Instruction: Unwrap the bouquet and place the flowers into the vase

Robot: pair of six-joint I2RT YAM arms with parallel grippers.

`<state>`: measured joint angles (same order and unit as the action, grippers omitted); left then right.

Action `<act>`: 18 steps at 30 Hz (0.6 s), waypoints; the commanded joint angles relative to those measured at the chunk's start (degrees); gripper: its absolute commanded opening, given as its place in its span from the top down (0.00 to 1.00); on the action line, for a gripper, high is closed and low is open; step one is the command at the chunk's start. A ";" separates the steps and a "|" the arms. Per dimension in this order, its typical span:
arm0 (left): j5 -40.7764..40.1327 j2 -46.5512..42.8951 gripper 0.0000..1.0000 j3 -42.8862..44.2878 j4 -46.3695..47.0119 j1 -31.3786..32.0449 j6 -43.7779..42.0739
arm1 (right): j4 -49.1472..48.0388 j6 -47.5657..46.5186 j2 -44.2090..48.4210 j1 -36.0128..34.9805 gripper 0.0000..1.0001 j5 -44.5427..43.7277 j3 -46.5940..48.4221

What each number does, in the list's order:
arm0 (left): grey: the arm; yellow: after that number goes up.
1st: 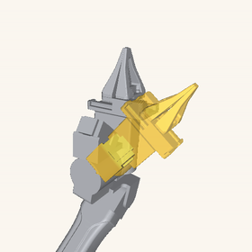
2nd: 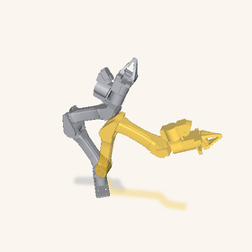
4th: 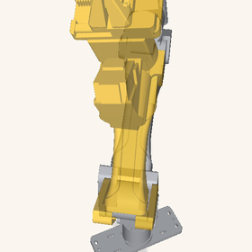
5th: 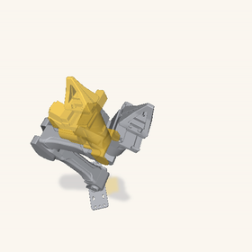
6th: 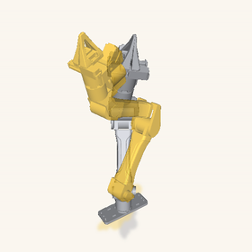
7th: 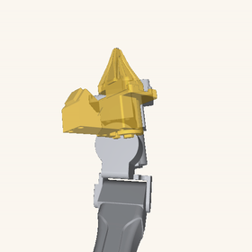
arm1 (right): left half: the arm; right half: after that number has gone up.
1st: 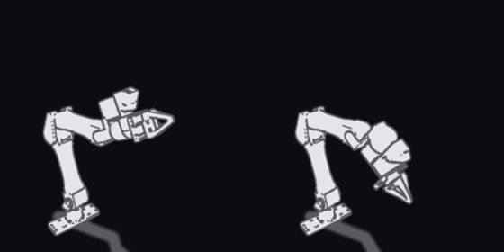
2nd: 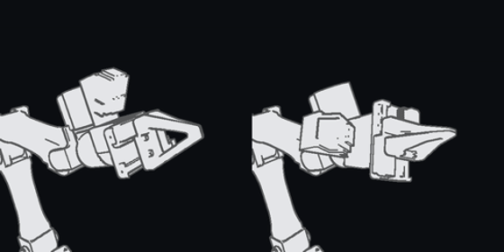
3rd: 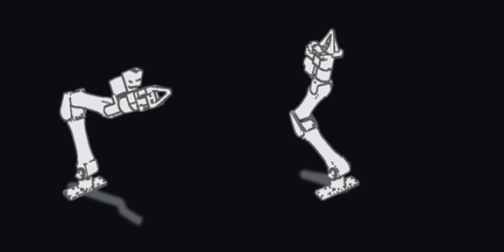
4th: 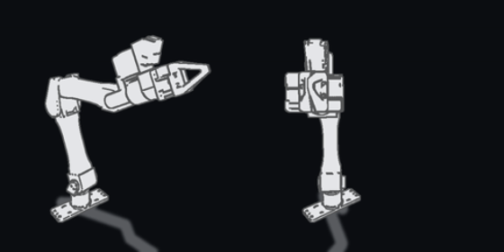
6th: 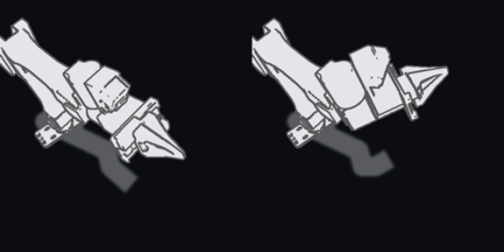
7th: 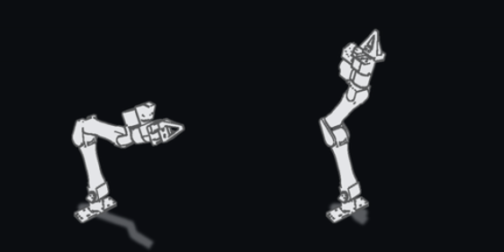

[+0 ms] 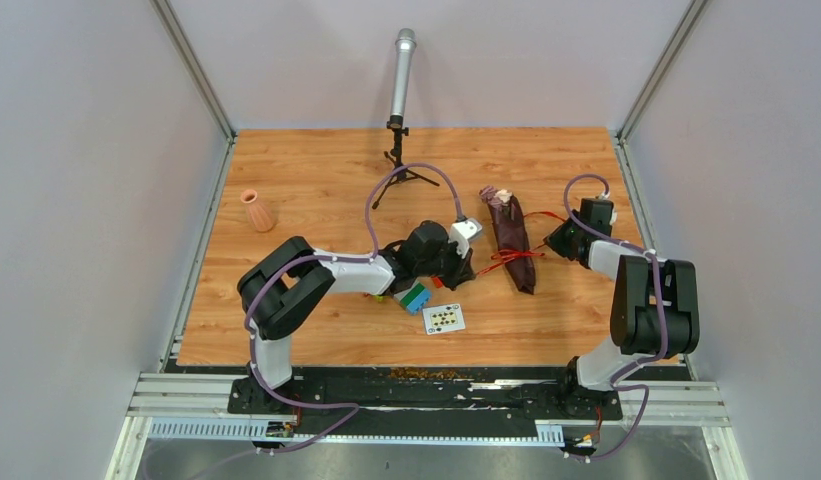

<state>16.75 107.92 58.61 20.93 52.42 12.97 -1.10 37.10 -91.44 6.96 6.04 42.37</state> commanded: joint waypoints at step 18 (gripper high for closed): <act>-5.24 -8.65 1.00 -5.89 -2.99 -0.36 -0.93 | 0.87 -1.88 3.44 3.22 1.00 -3.39 -0.61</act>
<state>13.02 102.30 53.74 18.61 52.38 13.13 0.54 36.60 -90.85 9.23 4.64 42.02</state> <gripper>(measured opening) 0.007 0.011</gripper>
